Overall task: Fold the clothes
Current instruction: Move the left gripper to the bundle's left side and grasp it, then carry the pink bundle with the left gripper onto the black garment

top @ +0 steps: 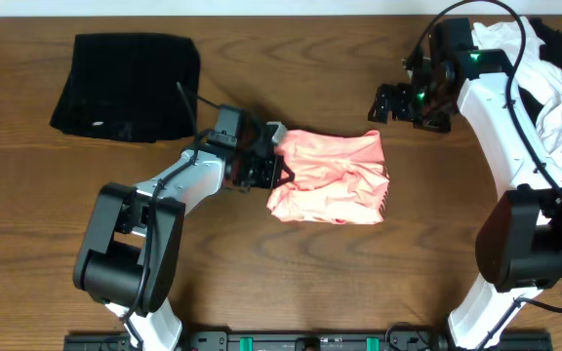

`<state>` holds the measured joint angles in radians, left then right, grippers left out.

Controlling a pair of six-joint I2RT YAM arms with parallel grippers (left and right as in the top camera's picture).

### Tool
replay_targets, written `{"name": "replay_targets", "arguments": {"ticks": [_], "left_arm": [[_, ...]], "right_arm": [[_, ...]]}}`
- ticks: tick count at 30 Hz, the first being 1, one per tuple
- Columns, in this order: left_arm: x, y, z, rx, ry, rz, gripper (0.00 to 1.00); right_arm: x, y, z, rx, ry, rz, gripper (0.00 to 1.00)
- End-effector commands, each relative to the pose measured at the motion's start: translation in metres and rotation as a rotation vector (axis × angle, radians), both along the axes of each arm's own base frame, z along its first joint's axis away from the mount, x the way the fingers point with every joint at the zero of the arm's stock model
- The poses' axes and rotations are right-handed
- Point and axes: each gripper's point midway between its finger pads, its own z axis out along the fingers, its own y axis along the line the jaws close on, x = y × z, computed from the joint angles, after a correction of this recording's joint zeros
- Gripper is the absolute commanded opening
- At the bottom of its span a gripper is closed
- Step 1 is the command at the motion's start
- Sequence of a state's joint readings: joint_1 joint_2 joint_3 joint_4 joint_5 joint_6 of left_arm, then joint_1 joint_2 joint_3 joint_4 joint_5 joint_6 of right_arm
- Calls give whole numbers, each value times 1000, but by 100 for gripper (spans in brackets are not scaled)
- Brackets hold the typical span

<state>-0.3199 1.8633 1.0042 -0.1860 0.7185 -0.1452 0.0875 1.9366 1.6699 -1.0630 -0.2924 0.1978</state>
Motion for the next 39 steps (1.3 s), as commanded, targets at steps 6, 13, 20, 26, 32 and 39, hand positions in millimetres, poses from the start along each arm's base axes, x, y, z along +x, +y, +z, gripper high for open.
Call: {"name": "replay_targets", "arguments": {"ticks": [6, 13, 20, 26, 32, 39], "left_arm": [[30, -2, 38, -67, 6, 142, 6], [71, 18, 105, -150, -132, 252, 6], [110, 66, 163, -230, -294, 398, 6], [143, 115, 207, -303, -470, 522, 6], [169, 184, 235, -306, -607, 731, 6], [186, 267, 280, -298, -805, 1016, 6]], "right_arm": [[3, -3, 12, 1, -34, 12, 99], [2, -3, 12, 1, -30, 12, 99], [2, -3, 12, 1, -28, 12, 99], [-1, -3, 11, 0, -17, 12, 99], [-3, -3, 10, -1, -7, 12, 99], [-5, -3, 10, -1, 2, 12, 99]]}}
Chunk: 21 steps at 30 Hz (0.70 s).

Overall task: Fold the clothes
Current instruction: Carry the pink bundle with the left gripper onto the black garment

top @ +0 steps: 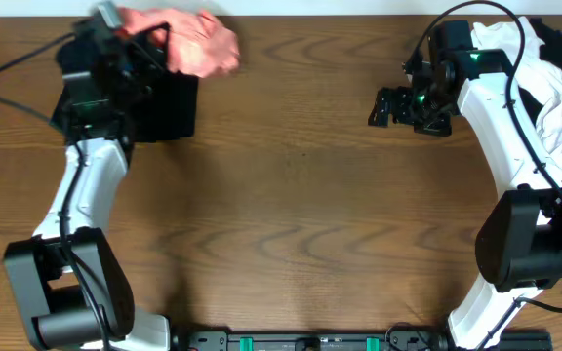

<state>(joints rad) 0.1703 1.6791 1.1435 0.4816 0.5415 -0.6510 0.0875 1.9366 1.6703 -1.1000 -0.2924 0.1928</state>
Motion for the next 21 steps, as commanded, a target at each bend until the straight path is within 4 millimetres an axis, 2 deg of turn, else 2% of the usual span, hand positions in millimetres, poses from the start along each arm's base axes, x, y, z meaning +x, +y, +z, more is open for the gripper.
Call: {"name": "replay_targets", "arguments": {"ticks": [1, 3, 6, 10, 15, 21], "left_arm": [[5, 47, 44, -6, -99, 206, 6], [5, 63, 50, 17, -124, 257, 6], [5, 75, 56, 49, -167, 277, 6], [13, 86, 49, 53, -186, 293, 6], [24, 97, 24, 83, -180, 256, 6], [27, 119, -31, 161, -83, 195, 6]], "right_arm": [[2, -2, 12, 3, -29, 7, 99], [1, -3, 11, 2, -23, 7, 99], [1, -3, 11, 2, -24, 7, 99], [2, -1, 12, 3, -30, 10, 99], [2, 4, 12, 2, -34, 22, 99], [6, 6, 13, 3, -50, 25, 99]]}}
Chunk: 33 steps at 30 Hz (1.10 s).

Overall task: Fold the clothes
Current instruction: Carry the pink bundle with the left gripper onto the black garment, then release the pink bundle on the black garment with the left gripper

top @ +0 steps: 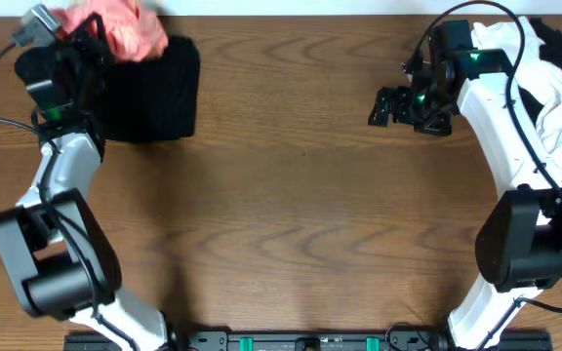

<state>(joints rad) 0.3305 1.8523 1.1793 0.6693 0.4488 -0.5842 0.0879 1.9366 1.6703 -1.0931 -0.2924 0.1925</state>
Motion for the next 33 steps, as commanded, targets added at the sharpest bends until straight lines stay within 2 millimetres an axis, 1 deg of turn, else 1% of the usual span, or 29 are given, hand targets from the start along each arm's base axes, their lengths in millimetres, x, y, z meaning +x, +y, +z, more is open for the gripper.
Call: {"name": "replay_targets", "arguments": {"ticks": [1, 4, 7, 8, 10, 11, 13, 14, 17, 21, 24, 29, 33], "left_arm": [[0, 15, -9, 71, 6, -52, 6], [-6, 30, -39, 24, 79, -82, 6], [-15, 32, -64, -54, 162, -122, 6], [-18, 31, -72, -87, 198, -124, 12], [-24, 23, -82, -145, 247, -161, 39], [-27, 17, -84, -165, 260, -198, 49], [-31, 3, -82, -188, 256, -275, 70], [-34, -5, -78, -200, 246, -331, 73], [-41, -21, -66, -238, 228, -428, 79], [-54, -37, -50, -300, 234, -511, 80], [-60, -42, -34, -299, 228, -526, 80], [-70, -45, 10, -230, 157, -512, 81], [-85, -48, 57, -157, 83, -480, 86]], "right_arm": [[5, 5, 13, 3, -46, 25, 99], [7, 6, 13, 5, -56, 25, 99], [12, 7, 15, 8, -79, 25, 99], [15, 7, 15, 9, -89, 25, 99], [18, 9, 17, 14, -104, 20, 99], [20, 11, 18, 21, -112, 25, 99], [22, 13, 19, 22, -123, 30, 99], [22, 15, 19, 22, -127, 34, 99], [23, 19, 19, 22, -133, 43, 99], [23, 19, 19, 23, -133, 42, 99], [23, 19, 19, 23, -134, 43, 99], [23, 19, 19, 21, -136, 51, 99], [23, 20, 20, 28, -138, 60, 99]]}}
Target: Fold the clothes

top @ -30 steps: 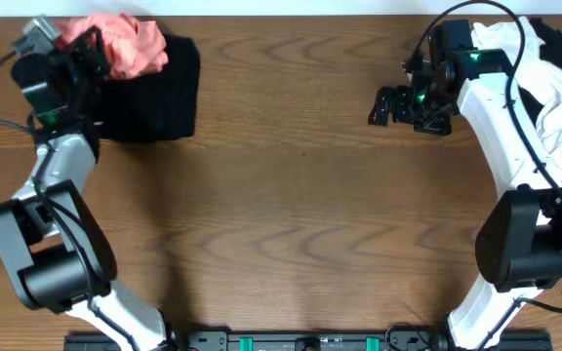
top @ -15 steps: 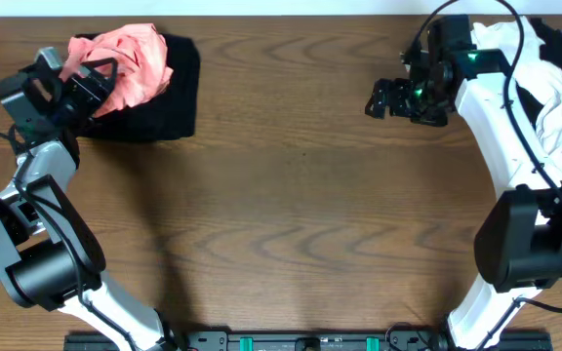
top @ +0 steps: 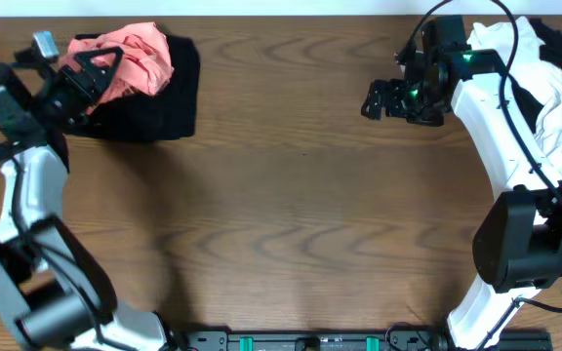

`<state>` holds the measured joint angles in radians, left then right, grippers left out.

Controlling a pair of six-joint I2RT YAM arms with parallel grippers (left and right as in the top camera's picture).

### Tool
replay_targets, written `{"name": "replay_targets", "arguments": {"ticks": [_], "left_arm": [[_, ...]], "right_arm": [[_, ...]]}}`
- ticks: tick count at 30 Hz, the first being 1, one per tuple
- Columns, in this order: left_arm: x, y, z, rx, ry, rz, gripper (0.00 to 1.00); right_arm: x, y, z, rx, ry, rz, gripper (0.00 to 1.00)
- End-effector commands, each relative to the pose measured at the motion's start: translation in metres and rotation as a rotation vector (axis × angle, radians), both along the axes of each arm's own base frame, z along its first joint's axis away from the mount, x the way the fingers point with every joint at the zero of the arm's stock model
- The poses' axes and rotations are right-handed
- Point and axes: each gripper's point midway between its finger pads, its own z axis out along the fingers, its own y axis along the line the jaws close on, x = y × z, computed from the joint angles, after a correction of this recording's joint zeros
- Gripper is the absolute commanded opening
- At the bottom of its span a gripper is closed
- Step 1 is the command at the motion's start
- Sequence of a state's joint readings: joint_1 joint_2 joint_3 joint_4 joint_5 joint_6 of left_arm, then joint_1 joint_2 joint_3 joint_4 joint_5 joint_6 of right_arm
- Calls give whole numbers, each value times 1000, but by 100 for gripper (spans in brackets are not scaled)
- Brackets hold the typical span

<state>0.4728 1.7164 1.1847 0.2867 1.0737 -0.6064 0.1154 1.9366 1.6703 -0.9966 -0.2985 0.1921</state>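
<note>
A crumpled pink garment (top: 135, 60) lies on top of a folded black garment (top: 159, 97) at the back left of the table. My left gripper (top: 103, 70) is at the pink garment's left edge, its fingers spread open with pink cloth showing between them. My right gripper (top: 371, 100) hovers open over the bare table at the back right, with nothing in it.
A heap of white clothes (top: 554, 83) lies at the back right behind the right arm, with a dark garment in the far corner. The brown wooden table (top: 291, 214) stretches between the arms.
The pink garment has come down from the table's back edge onto the black garment. My left arm has drawn back to the left and its fingers now stand open. The right gripper shifted slightly left.
The pink garment lay folded mid-table with my left gripper shut on its left edge. Then it hung in the gripper over the black garment's back right corner, then further left at the back edge. Now it rests on the black garment.
</note>
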Motion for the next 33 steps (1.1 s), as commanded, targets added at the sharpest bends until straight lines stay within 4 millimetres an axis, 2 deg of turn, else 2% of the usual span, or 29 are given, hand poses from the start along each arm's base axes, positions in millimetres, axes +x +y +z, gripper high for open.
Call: {"name": "replay_targets", "arguments": {"ticks": [1, 5, 8, 11, 14, 18, 20, 26, 29, 33], "left_arm": [[-16, -9, 61, 65, -127, 0, 87], [-29, -9, 88, 126, -167, 56, 92], [-37, -6, 85, 153, -125, 103, 93], [-41, -17, 70, 141, -55, 77, 93], [-45, -45, 49, 175, 3, -9, 93], [-49, -92, 25, 257, 64, -106, 93], [-51, -115, 12, 327, 98, -131, 94], [-61, -163, -16, 531, 174, -154, 94], [-66, -173, -28, 611, 221, -133, 94], [-77, -185, -42, 697, 275, -132, 94]], "right_arm": [[3, 8, 14, 17, -46, 46, 99], [3, 12, 15, 18, -53, 58, 99], [2, 19, 16, 29, -58, 85, 99], [-1, 32, 18, 53, -69, 140, 99], [0, 48, 20, 62, -94, 174, 99], [1, 73, 29, 67, -137, 226, 99], [3, 77, 34, 47, -150, 213, 99], [8, 62, 46, -37, -152, 134, 99], [9, 52, 52, -70, -148, 109, 99], [12, 26, 59, -149, -139, 18, 99]]}}
